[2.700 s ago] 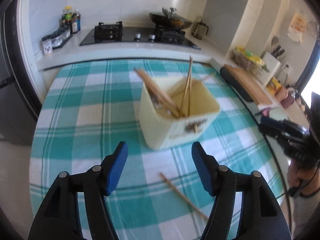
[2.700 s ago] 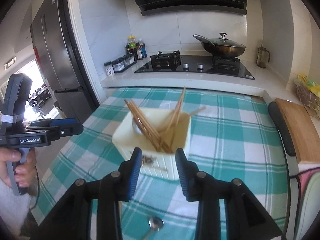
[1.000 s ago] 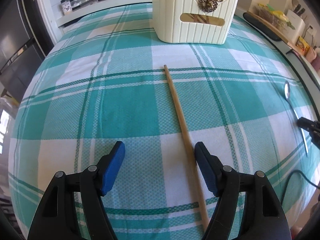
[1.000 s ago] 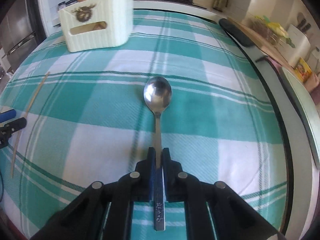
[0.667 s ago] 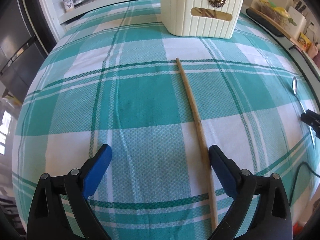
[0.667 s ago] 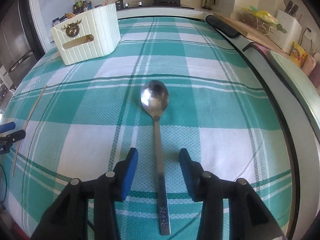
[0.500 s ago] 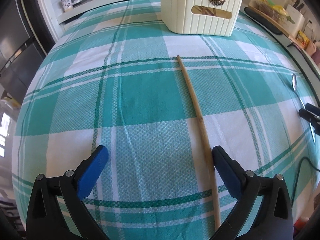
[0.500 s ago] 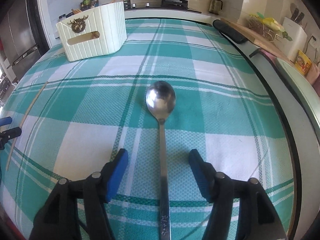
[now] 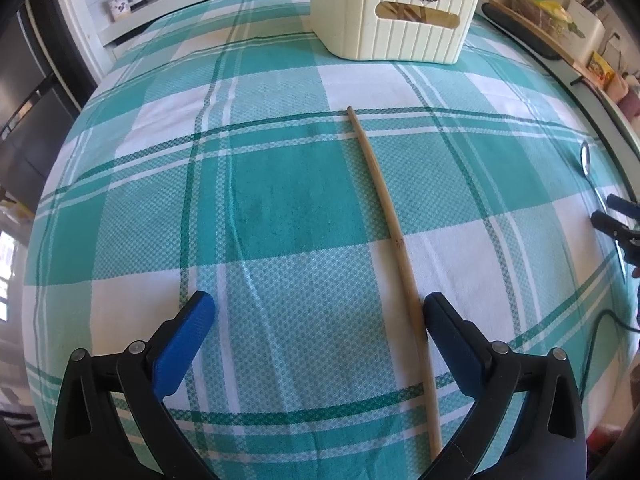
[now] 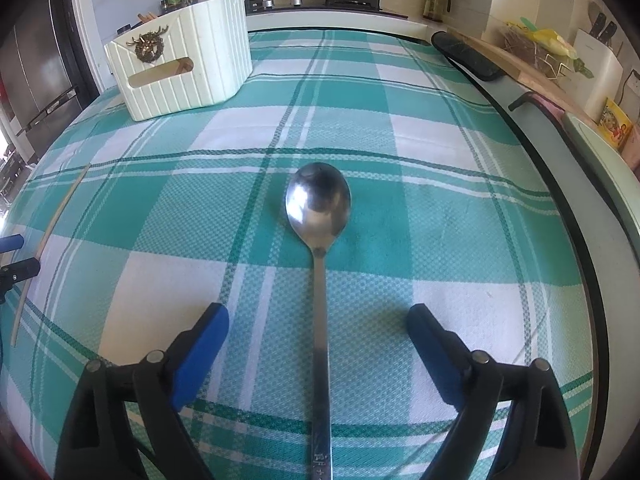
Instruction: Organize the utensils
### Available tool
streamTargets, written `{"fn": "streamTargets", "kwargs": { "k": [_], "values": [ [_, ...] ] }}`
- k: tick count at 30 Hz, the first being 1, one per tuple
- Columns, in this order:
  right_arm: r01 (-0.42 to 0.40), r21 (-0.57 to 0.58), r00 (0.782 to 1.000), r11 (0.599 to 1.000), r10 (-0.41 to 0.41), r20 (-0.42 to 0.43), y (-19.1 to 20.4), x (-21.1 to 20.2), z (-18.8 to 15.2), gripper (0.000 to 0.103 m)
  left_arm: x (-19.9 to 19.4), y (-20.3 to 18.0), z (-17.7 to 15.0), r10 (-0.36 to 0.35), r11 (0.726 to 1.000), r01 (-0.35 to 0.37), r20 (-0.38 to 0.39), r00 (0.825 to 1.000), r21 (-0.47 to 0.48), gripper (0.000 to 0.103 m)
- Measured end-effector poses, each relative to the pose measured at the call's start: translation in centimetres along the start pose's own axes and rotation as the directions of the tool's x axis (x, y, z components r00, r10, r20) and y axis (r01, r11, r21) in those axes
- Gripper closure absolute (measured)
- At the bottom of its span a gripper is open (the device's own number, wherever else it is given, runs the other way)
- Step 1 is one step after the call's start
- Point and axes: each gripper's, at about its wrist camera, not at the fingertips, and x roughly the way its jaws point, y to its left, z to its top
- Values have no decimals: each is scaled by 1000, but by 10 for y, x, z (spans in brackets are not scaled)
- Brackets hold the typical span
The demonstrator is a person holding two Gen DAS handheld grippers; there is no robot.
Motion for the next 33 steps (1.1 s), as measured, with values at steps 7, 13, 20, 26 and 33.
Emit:
{"fn": "streamTargets", "kwargs": {
  "k": [7,13,20,26,33],
  "values": [
    [1,-22,1000,1000,-1,10,-1,14,24,10,8,16,42,-106,993,103,-32,994,-62,6],
    [27,26,998,999,-28,51,-3,18,36,16,17,3,61,-81,996,79,-66,995,-37,18],
    [36,88,995,996,-43,88,-16,19,43,57,25,-18,73,-18,1000,18,-24,1000,18,29],
    [2,74,993,997,-11,117,-13,19,44,67,17,-34,66,-32,997,29,47,998,66,90],
    [-185,51,955,981,167,246,-2,-19,44,67,-22,-16,59,-118,993,121,161,980,-10,99]
  ]
}}
